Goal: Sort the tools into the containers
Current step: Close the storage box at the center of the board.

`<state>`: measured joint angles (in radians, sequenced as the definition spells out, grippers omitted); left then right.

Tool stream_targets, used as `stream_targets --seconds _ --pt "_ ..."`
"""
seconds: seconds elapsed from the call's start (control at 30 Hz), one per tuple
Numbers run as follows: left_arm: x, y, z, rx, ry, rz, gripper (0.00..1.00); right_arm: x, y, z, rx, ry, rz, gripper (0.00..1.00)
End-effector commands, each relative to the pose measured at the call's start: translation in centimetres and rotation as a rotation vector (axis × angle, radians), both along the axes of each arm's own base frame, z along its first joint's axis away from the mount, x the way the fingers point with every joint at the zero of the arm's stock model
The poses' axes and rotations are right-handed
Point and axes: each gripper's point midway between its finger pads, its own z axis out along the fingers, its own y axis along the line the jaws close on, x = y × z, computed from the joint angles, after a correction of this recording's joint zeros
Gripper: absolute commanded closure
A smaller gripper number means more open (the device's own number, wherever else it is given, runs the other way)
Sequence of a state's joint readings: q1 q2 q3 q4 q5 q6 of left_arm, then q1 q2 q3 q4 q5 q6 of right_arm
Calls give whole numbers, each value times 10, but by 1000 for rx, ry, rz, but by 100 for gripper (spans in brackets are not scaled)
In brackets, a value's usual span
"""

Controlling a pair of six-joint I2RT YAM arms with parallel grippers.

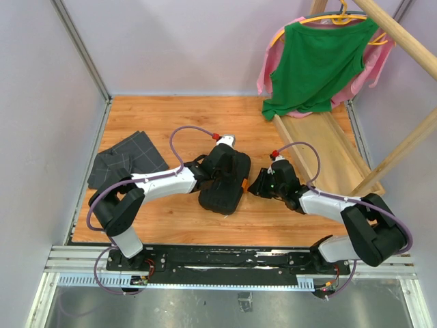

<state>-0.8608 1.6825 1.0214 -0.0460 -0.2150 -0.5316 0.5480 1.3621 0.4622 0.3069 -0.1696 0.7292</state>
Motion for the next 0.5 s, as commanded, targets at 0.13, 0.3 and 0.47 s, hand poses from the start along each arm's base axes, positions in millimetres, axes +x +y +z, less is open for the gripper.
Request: stream_targets --seconds 0.13,0.3,0.47 --pt "-54 18 -68 156 232 -80 70 5 9 3 -1 -9 23 77" --pt "-55 17 -68 153 232 -80 70 4 8 -2 -17 6 27 77" --pt "-55 17 -68 154 232 -82 70 4 9 -6 -19 13 31 77"
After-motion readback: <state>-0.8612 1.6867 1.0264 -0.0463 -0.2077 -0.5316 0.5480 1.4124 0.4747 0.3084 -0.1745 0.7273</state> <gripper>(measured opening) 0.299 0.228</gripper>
